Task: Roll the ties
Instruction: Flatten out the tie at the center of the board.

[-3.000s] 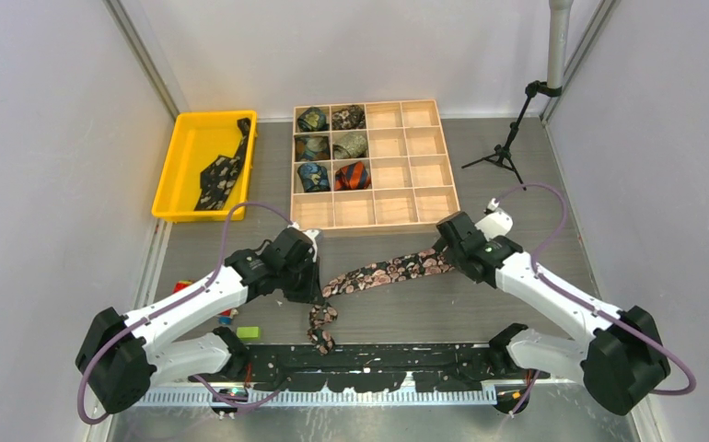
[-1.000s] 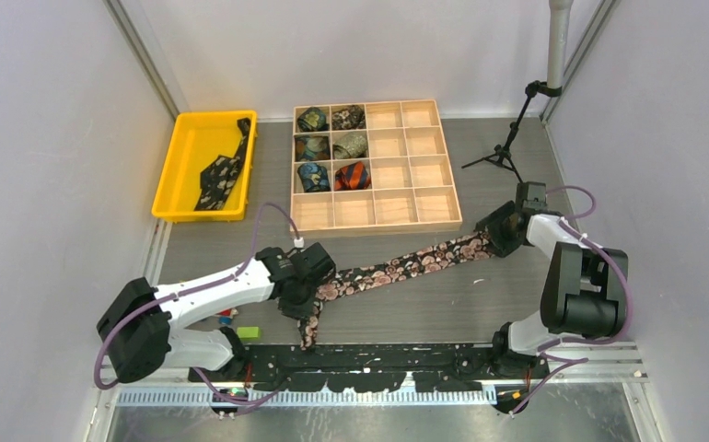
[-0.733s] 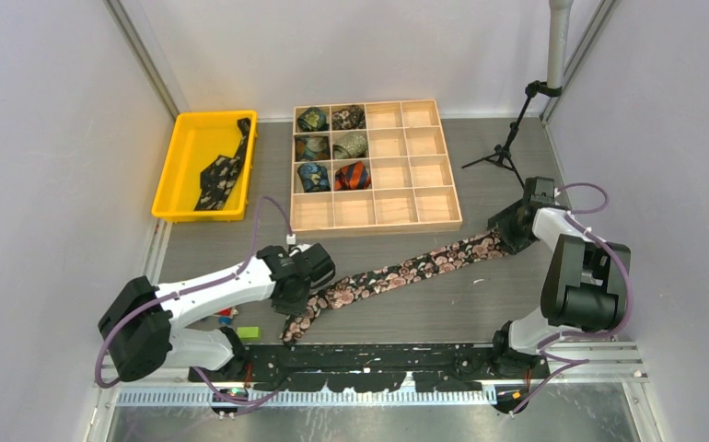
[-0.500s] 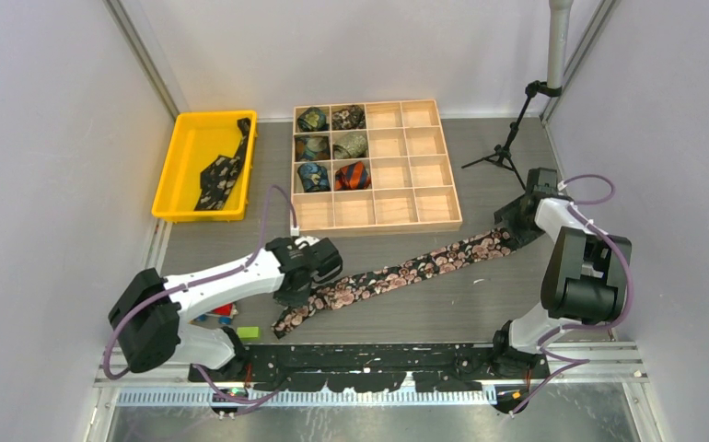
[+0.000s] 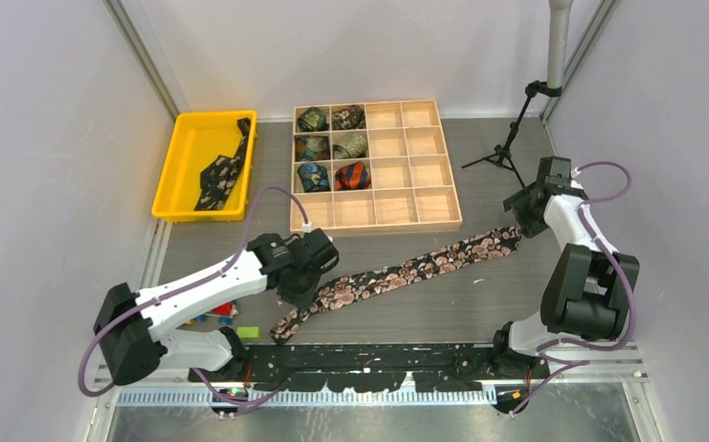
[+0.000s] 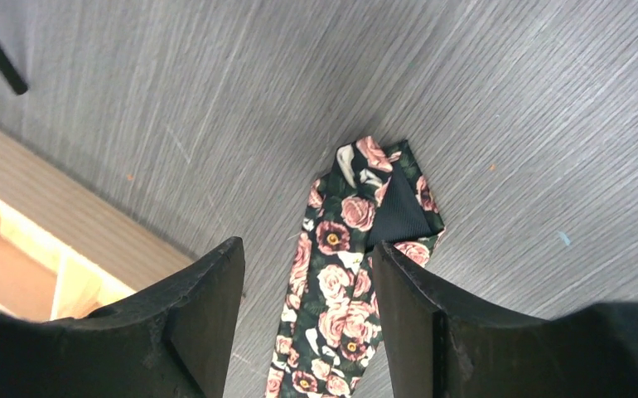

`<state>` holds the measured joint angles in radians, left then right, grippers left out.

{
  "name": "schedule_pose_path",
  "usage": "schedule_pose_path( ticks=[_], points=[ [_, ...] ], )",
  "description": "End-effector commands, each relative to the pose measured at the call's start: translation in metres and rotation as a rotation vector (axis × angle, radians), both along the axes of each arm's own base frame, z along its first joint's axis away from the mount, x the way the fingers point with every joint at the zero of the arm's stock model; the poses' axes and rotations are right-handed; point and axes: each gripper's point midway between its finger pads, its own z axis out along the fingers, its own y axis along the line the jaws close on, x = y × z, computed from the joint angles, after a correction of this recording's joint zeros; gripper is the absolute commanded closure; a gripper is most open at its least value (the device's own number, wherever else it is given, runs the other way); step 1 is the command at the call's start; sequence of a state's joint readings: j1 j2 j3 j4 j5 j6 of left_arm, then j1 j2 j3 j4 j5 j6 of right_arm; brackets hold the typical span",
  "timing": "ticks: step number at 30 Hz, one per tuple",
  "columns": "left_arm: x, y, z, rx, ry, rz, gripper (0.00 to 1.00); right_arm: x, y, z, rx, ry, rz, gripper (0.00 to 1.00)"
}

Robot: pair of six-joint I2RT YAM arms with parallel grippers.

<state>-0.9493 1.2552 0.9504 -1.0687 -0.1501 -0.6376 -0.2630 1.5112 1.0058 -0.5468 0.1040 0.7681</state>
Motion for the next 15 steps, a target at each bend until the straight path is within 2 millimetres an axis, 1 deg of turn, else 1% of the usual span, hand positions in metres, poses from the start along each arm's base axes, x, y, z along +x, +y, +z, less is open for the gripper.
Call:
schedule_pose_path(
  ticks=[1,3,6,9,10,11,13,14,15],
  points=[
    [-0.016,-0.026,0.026,-0.184,0.052,-0.107,0.86,-0.010,0.011,0.021,0.007,-0.048,0.048,0.37],
    [-0.024,-0.024,0.028,-0.183,0.087,-0.122,0.86,-0.015,0.015,0.020,0.013,-0.048,0.058,0.37],
    [-0.029,-0.018,0.026,-0.168,0.100,-0.116,0.86,-0.020,0.020,0.014,0.030,-0.037,0.071,0.37],
    [-0.029,-0.017,0.022,-0.160,0.106,-0.107,0.83,-0.025,0.031,0.003,0.061,-0.025,0.093,0.37],
    [-0.027,-0.018,0.021,-0.158,0.101,-0.098,0.80,-0.027,0.034,0.000,0.066,-0.018,0.096,0.37],
    [-0.025,-0.020,0.021,-0.164,0.096,-0.092,0.76,-0.028,0.043,-0.003,0.092,-0.018,0.115,0.37],
    [-0.019,-0.028,0.021,-0.186,0.075,-0.083,0.66,-0.031,0.054,-0.007,0.104,-0.017,0.135,0.37],
    [-0.013,-0.034,0.020,-0.200,0.053,-0.076,0.63,-0.032,0.059,-0.009,0.106,-0.018,0.145,0.37],
    [-0.010,-0.036,0.017,-0.200,0.047,-0.068,0.62,-0.033,0.064,-0.011,0.108,-0.019,0.157,0.37]
  ],
)
